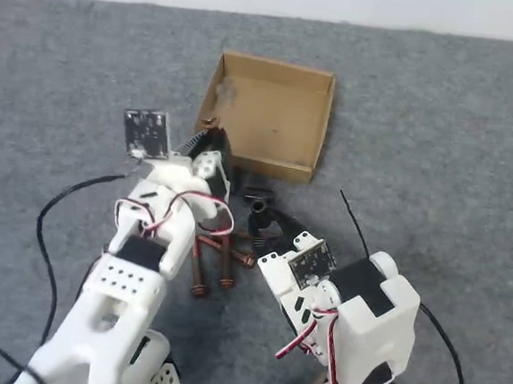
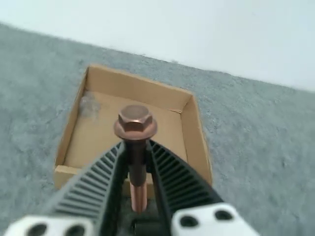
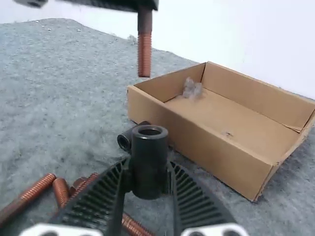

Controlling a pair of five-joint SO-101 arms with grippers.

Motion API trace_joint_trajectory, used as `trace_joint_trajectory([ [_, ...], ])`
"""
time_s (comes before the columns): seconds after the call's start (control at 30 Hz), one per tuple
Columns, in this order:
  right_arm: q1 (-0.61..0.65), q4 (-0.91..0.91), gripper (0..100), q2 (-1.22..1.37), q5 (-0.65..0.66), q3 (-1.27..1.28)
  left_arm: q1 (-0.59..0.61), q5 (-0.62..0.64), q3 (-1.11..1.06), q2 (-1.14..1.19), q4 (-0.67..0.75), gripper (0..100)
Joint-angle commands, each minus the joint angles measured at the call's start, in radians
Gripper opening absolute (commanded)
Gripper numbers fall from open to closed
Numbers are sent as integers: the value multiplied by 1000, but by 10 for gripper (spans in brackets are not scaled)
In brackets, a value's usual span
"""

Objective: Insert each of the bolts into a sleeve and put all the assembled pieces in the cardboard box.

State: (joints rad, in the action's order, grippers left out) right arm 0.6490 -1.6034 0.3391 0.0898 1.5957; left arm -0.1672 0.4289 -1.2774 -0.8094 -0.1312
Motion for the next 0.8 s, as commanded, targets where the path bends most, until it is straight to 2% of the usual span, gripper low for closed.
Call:
trace_joint_trajectory([
  [0.0,16,4,6,-51,21,8,-55,-52,-61,-184,46,11],
  [0.13,35,94,6,-51,25,-71,-97,-54,-166,-373,44,11],
  [0.3,58,156,6,-53,25,-126,-91,-54,-242,-506,43,11],
  [0.57,54,153,6,-59,25,-124,-95,-54,-239,-420,49,11],
  [0.77,59,87,6,-51,20,-100,-97,-54,-216,-295,74,11],
])
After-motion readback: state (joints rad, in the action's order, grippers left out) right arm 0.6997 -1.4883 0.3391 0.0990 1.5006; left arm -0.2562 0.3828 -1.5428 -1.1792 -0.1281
